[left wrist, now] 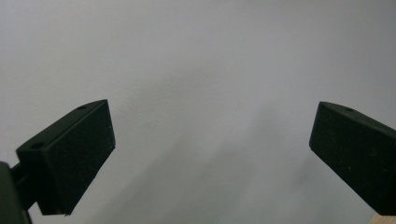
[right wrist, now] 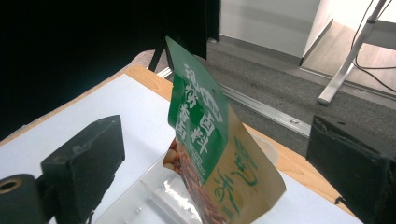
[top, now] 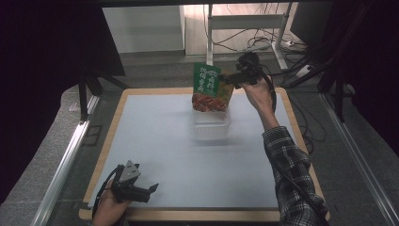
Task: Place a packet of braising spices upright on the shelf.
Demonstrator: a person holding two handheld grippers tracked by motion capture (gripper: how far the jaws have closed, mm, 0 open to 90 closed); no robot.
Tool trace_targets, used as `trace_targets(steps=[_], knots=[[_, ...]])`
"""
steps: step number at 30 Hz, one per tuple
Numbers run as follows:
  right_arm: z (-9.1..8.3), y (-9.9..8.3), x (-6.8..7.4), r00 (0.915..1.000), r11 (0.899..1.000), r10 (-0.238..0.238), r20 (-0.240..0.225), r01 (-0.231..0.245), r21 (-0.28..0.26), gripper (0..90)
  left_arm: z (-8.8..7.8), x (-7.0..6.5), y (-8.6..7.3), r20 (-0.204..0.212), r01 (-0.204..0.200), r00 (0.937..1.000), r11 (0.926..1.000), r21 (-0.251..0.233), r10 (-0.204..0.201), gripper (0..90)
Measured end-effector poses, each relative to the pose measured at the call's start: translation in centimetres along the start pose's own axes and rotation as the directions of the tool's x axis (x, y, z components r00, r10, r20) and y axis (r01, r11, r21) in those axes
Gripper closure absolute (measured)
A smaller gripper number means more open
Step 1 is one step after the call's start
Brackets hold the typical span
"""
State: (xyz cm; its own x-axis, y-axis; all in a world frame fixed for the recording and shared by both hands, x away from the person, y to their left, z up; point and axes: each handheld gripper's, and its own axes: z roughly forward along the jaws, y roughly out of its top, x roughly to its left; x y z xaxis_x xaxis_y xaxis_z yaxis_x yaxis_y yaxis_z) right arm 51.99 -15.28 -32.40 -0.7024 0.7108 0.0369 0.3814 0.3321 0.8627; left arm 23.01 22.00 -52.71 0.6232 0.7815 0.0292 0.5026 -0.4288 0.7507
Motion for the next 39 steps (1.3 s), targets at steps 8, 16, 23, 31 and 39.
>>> trace_targets(steps=[8, 16, 23, 31, 39], knots=[[-1.5, -0.7, 0.2, 1.0, 1.0, -0.007, -0.001, 0.007, -0.031, 0.0, 0.0, 0.0, 0.0, -0.002, 0.001, 1.0, 1.0, 0.001, -0.001, 0.1], [-2.5, -1.6, 0.3, 0.9999, 0.999, -0.016, -0.003, 0.015, -0.036, 0.0, 0.0, 0.0, 0.0, -0.002, 0.002, 1.0, 1.0, 0.002, -0.002, 0.1], [-3.1, -3.2, 0.5, 0.9996, 0.999, -0.01, -0.028, 0.009, -0.04, 0.0, 0.0, 0.0, 0.0, -0.002, 0.001, 1.0, 1.0, 0.004, -0.001, 0.2], [-3.2, -5.2, 0.9, 0.9985, 1.0, -0.024, -0.048, 0.023, -0.014, 0.0, 0.0, 0.0, 0.0, -0.004, 0.002, 1.0, 1.0, 0.006, -0.002, 0.2], [-3.5, -6.7, 1.3, 0.9975, 0.999, -0.032, -0.062, 0.032, -0.003, 0.0, 0.0, 0.0, 0.0, -0.004, 0.011, 0.9999, 0.9999, 0.0, -0.011, 0.1]])
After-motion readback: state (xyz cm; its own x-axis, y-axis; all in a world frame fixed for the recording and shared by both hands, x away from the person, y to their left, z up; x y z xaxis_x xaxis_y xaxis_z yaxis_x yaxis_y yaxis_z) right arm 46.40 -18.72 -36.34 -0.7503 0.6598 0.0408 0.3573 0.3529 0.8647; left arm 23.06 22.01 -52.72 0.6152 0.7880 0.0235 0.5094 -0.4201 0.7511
